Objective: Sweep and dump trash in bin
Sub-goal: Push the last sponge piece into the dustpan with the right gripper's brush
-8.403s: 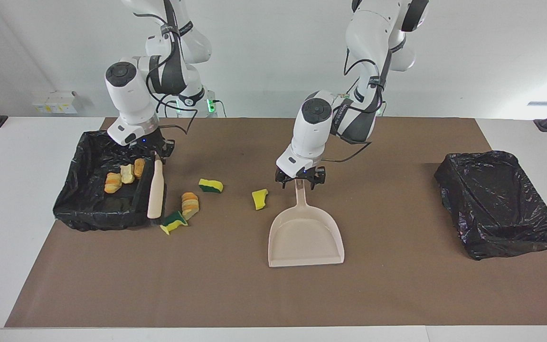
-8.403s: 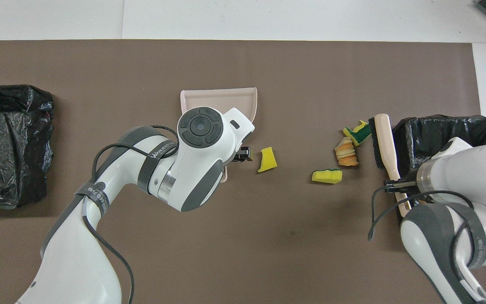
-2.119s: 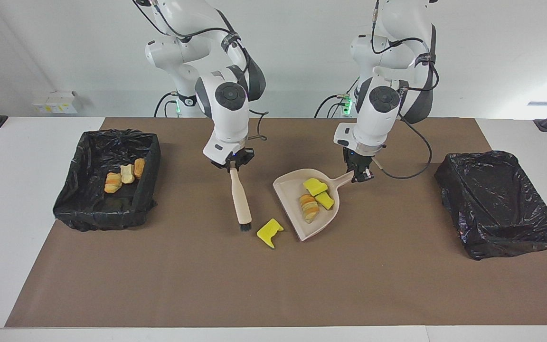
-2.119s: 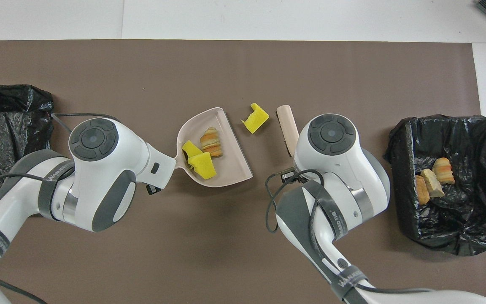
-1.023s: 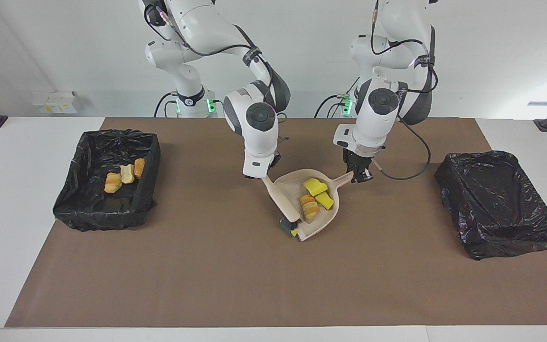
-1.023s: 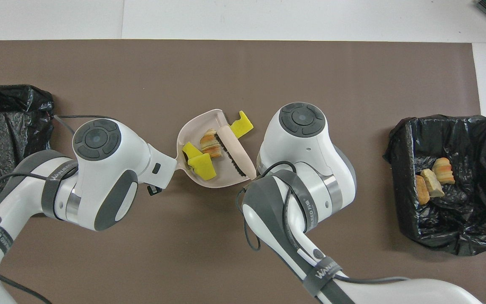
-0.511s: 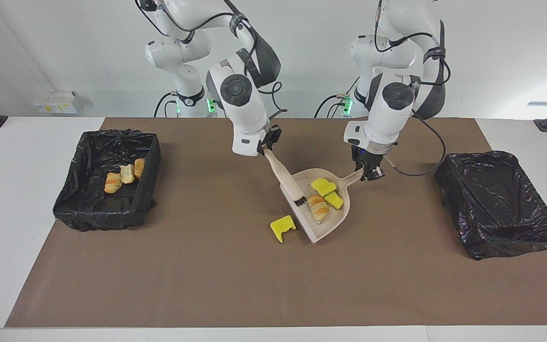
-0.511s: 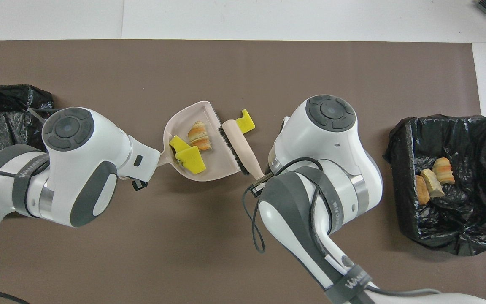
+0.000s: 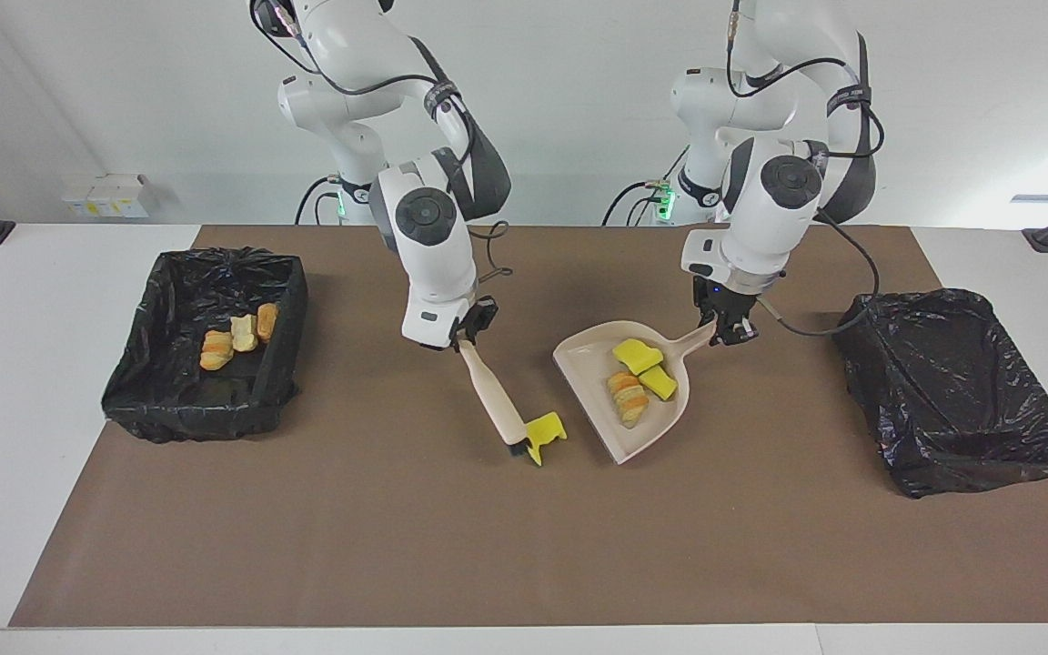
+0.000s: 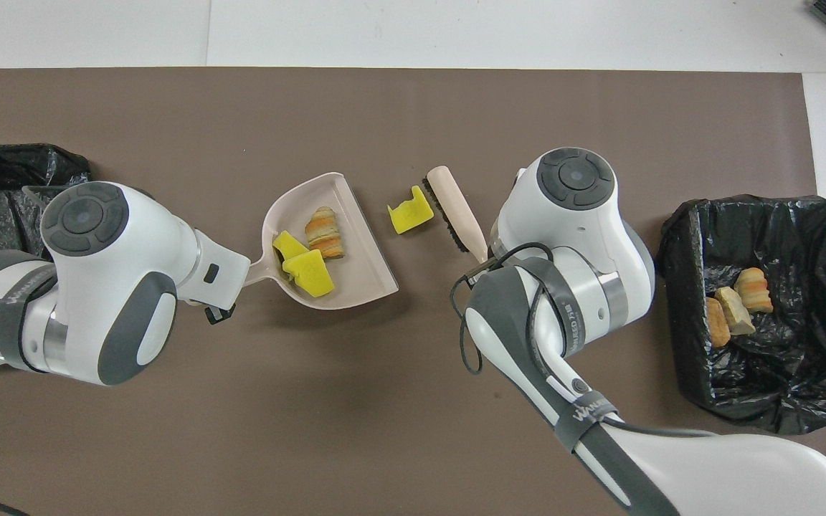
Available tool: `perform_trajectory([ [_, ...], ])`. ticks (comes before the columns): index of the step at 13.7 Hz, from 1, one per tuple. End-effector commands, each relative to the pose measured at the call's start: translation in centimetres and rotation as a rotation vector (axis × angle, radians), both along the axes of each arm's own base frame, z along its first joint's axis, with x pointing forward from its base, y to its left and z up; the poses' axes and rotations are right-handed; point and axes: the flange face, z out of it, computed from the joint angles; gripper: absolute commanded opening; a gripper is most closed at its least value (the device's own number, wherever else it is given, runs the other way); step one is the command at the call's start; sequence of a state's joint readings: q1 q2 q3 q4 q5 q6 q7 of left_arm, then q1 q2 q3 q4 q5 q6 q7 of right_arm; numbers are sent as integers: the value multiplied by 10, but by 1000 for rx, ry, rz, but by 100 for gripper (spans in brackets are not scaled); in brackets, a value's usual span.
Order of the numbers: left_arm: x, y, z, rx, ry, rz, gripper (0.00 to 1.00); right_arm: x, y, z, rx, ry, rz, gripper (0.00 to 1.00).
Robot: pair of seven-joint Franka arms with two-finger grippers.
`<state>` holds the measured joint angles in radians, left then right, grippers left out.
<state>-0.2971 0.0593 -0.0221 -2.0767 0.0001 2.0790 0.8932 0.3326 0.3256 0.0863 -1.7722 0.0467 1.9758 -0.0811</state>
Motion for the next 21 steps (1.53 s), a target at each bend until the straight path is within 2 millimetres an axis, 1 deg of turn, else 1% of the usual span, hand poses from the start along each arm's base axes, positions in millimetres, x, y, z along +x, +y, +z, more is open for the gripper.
perform_trajectory([
  [1,-5,-1,-12,5,-10,-5,0,6,3,-9,-28,-24,22,0],
  [3,-5,-1,-12,2,-20,12,0,-3,12,-14,-42,-6,47,0],
  [4,-6,-3,-16,4,-16,11,0,-9,20,-16,-37,8,58,0],
  [5,-8,-8,-25,6,-11,12,0,-17,26,-16,-31,21,65,0],
  [7,-9,-12,-26,3,-22,29,0,-32,49,-16,34,61,51,0],
  [11,-9,-12,-26,4,-20,32,0,-53,81,-5,165,137,1,0],
  [13,-9,-12,-25,4,-20,33,0,-59,82,14,191,151,-37,0],
  [14,-9,-13,-24,6,-12,33,0,-65,83,23,182,166,-42,0],
  [15,-8,-12,-23,5,-12,28,0,-80,96,34,175,179,-33,0],
  [17,-8,-8,-16,1,-22,35,0,-95,105,55,160,188,-56,0],
  [19,-7,-7,-13,-11,-21,45,0,-107,106,67,143,213,-75,0],
  [21,-4,-6,-11,-80,-8,105,0,-117,103,82,117,241,-108,0],
])
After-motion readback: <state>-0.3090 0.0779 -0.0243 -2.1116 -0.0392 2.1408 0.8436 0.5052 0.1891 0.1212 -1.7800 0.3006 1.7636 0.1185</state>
